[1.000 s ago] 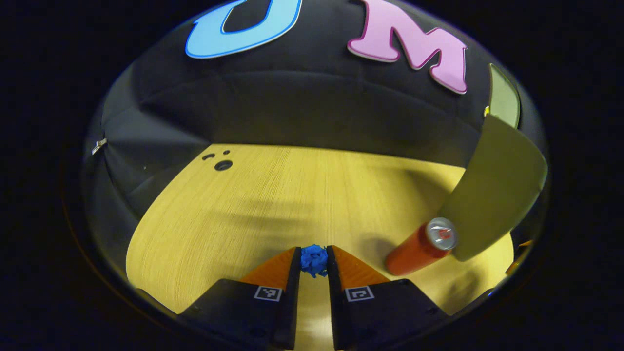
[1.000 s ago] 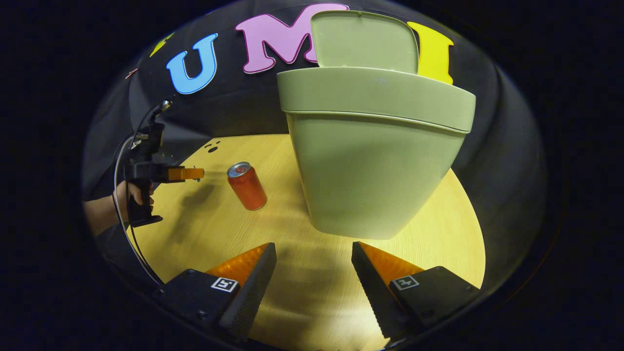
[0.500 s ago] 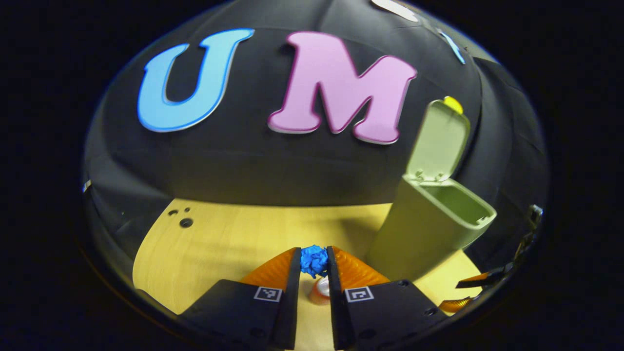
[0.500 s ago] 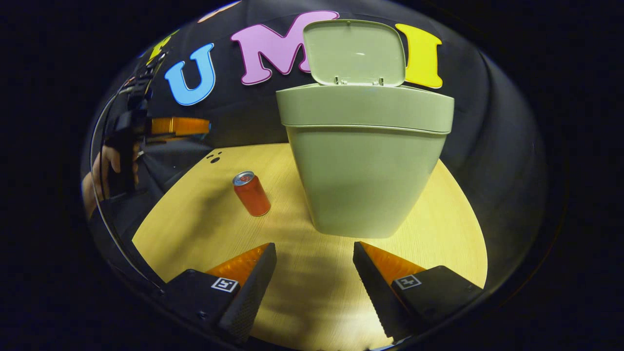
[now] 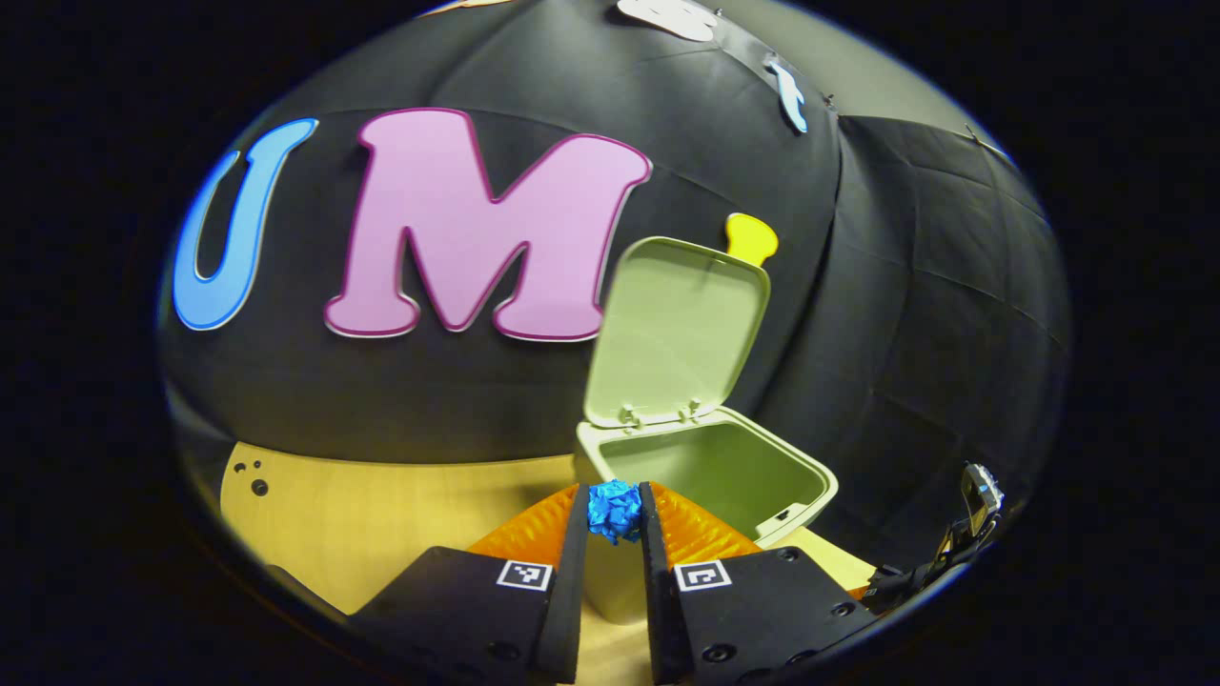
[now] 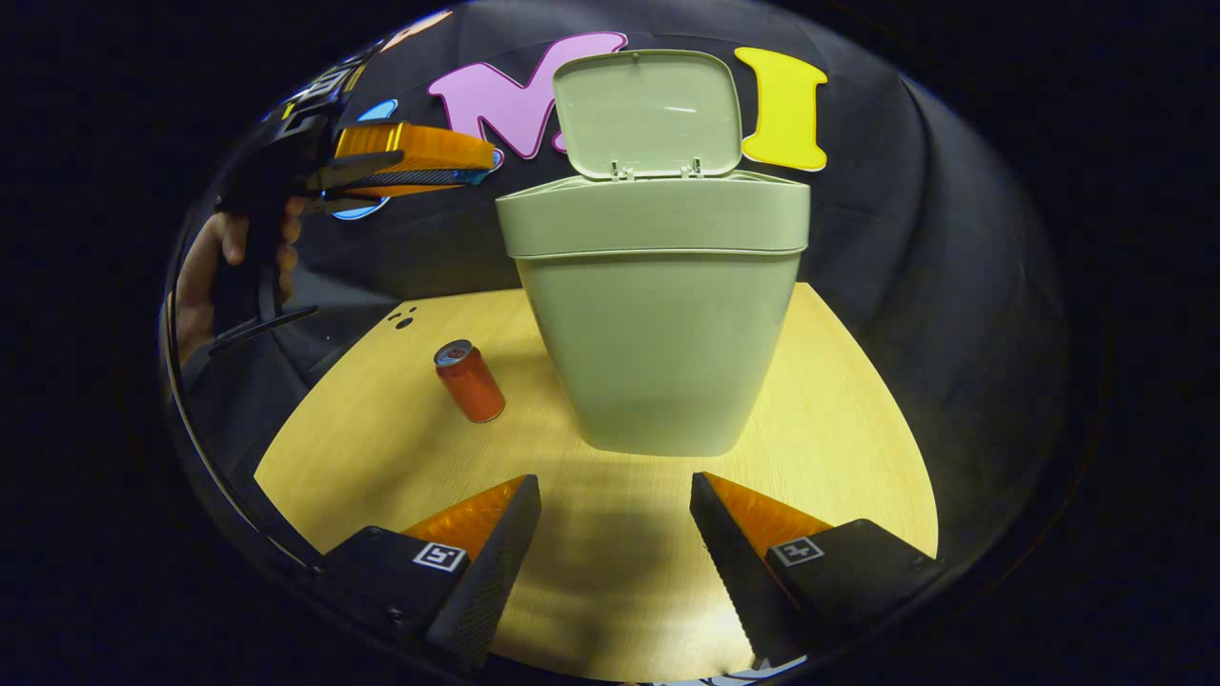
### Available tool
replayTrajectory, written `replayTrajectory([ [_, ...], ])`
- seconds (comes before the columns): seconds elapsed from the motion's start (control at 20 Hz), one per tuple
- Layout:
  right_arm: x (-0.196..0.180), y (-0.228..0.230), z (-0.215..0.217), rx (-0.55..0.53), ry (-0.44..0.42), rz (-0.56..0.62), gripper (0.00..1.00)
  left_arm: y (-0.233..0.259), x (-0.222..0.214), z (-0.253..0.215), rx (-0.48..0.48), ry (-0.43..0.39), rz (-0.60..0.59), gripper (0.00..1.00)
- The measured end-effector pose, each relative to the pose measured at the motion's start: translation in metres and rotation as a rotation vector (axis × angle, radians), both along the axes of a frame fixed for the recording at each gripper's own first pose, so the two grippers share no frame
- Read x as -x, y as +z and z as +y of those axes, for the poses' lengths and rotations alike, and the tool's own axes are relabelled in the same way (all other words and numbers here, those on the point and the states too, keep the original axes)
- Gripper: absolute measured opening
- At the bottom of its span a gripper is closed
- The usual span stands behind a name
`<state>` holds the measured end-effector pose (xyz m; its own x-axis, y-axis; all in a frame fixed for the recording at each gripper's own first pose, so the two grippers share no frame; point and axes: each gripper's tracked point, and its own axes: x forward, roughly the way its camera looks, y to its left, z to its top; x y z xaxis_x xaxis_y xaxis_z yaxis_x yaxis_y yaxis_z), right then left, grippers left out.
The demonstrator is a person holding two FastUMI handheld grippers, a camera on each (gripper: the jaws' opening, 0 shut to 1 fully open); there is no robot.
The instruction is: Press the lid of the desktop garbage bin to open it, pick up the crumpled paper on the desktop and throw it into the bin, then pick up the pop can on the desktop and drop it into the bin, and finally close the garbage bin lid.
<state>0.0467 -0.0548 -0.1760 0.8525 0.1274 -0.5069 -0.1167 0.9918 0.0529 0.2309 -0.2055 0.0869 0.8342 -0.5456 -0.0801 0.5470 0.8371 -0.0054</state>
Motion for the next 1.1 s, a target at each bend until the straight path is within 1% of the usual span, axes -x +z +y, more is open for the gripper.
replayTrajectory([
  [0.1, 0.003, -0.001, -0.008, -0.004, -0.016, 0.005, 0.99, -0.006, -0.002, -0.020, -0.022, -0.030, 0.011, 0.31],
  [0.25, 0.005, -0.004, -0.020, -0.021, -0.043, 0.016, 0.99, -0.016, -0.003, -0.042, -0.034, -0.061, 0.033, 0.33],
  [0.3, 0.006, -0.004, -0.022, -0.027, -0.050, 0.019, 0.99, -0.016, -0.005, -0.044, -0.035, -0.063, 0.036, 0.33],
  [0.5, 0.006, -0.009, -0.026, -0.037, -0.058, 0.031, 1.00, -0.022, -0.008, -0.054, -0.061, -0.065, 0.041, 0.41],
  [0.6, 0.006, -0.008, -0.025, -0.039, -0.054, 0.033, 0.99, -0.023, -0.011, -0.056, -0.069, -0.058, 0.039, 0.42],
  [0.7, 0.006, -0.009, -0.024, -0.042, -0.050, 0.035, 0.99, -0.025, -0.010, -0.058, -0.068, -0.064, 0.046, 0.58],
  [0.75, 0.006, -0.009, -0.024, -0.043, -0.050, 0.036, 0.99, -0.024, -0.008, -0.059, -0.066, -0.075, 0.044, 0.62],
  [0.8, 0.005, -0.010, -0.024, -0.043, -0.051, 0.037, 0.99, -0.021, -0.006, -0.062, -0.067, -0.080, 0.038, 0.71],
  [0.85, 0.005, -0.009, -0.025, -0.043, -0.054, 0.034, 0.99, -0.020, -0.005, -0.058, -0.075, -0.069, 0.021, 0.84],
  [0.9, 0.005, -0.009, -0.025, -0.043, -0.056, 0.033, 0.99, -0.018, -0.006, -0.056, -0.085, -0.056, 0.004, 0.94],
  [0.95, 0.005, -0.009, -0.024, -0.046, -0.057, 0.034, 0.99, -0.016, -0.006, -0.053, -0.093, -0.042, -0.010, 0.96],
  [1.1, 0.007, -0.010, -0.019, -0.049, -0.048, 0.041, 1.00, -0.010, 0.000, -0.039, -0.077, -0.005, -0.035, 0.96],
])
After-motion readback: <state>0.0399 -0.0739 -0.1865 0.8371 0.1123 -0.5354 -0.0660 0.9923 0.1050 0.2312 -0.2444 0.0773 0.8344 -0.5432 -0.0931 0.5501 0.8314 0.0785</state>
